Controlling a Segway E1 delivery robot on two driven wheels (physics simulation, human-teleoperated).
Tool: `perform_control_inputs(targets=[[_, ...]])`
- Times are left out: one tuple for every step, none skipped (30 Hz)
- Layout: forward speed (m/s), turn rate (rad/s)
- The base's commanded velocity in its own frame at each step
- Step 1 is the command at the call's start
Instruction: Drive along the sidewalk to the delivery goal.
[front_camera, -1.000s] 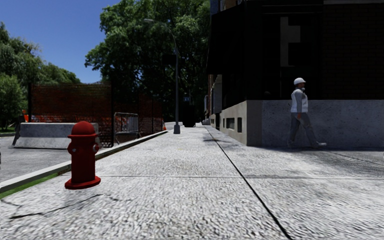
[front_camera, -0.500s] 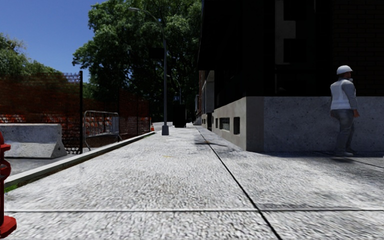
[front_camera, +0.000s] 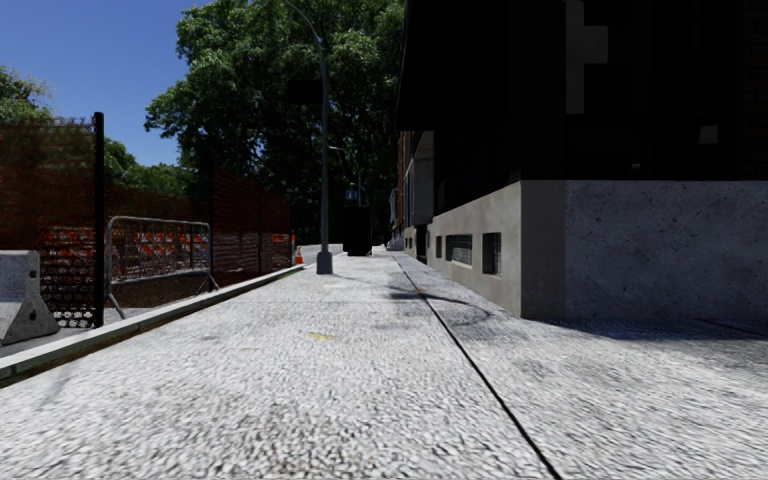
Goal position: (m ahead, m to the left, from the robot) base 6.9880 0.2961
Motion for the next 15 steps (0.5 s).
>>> perform_control_inputs(targets=[[2.00,0.00],[2.00,0.00],[2.00,0.00],[2.00,0.00],[2.00,0.00],[2.00,0.00],[2.00,0.00],[2.00,0.00],[2.00,0.00],[2.00,0.00],[2.00,0.00],[2.00,0.00],[2.00,0.00],[2.00,0.00],[2.00,0.00]])
